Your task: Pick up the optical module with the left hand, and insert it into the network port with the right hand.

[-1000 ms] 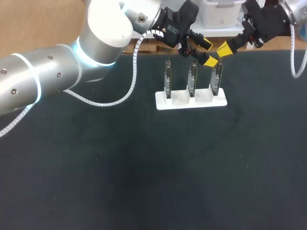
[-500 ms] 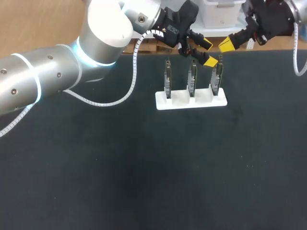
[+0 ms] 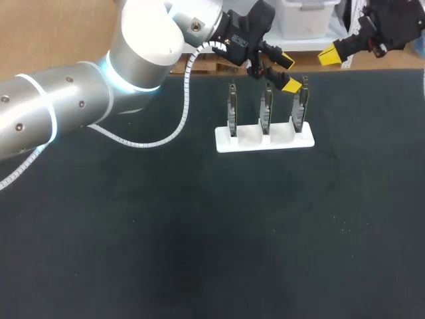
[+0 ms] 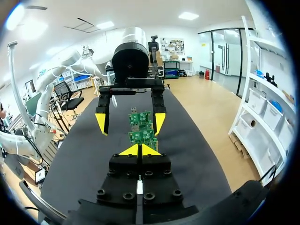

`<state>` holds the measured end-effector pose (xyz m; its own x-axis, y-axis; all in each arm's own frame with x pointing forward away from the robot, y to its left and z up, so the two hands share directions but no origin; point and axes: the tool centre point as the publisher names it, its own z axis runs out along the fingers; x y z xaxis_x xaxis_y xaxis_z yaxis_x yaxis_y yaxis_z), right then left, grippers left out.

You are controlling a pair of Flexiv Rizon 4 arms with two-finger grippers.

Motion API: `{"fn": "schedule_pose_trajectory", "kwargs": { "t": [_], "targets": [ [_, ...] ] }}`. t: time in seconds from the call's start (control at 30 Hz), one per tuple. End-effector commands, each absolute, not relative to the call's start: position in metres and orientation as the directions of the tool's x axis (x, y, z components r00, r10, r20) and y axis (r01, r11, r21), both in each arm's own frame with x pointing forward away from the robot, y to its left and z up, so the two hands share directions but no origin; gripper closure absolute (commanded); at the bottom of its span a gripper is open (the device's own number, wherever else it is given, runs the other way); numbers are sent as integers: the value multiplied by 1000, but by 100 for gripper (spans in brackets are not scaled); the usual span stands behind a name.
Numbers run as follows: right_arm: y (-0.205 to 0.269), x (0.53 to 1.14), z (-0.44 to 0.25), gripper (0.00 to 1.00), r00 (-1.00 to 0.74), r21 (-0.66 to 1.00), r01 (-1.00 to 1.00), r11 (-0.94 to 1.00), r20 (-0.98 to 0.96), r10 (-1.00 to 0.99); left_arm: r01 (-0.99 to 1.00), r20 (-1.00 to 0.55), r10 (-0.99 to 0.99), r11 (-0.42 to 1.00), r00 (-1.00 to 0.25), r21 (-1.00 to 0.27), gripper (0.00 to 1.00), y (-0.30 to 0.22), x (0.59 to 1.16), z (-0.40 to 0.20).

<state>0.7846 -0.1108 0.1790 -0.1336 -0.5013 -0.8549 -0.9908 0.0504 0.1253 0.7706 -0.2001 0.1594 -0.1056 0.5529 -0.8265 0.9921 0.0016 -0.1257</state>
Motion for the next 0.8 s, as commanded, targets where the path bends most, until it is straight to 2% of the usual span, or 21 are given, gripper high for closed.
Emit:
{"fn": "schedule_pose_trajectory", "kwargs": {
  "t": [0.03,0.77,0.8],
  "targets": [
    [-116,775,180,100,-135,115,-991,71,-854,-502,992,-824,557,-2,-106,-129,0,-201,773,160],
    [-120,768,178,100,-153,120,-988,97,-851,-502,992,-824,557,-2,-106,-129,0,-201,773,160],
    [-120,768,178,79,-155,119,-988,103,-848,-507,992,-824,557,-2,-106,-129,0,-201,773,160]
  ]
}}
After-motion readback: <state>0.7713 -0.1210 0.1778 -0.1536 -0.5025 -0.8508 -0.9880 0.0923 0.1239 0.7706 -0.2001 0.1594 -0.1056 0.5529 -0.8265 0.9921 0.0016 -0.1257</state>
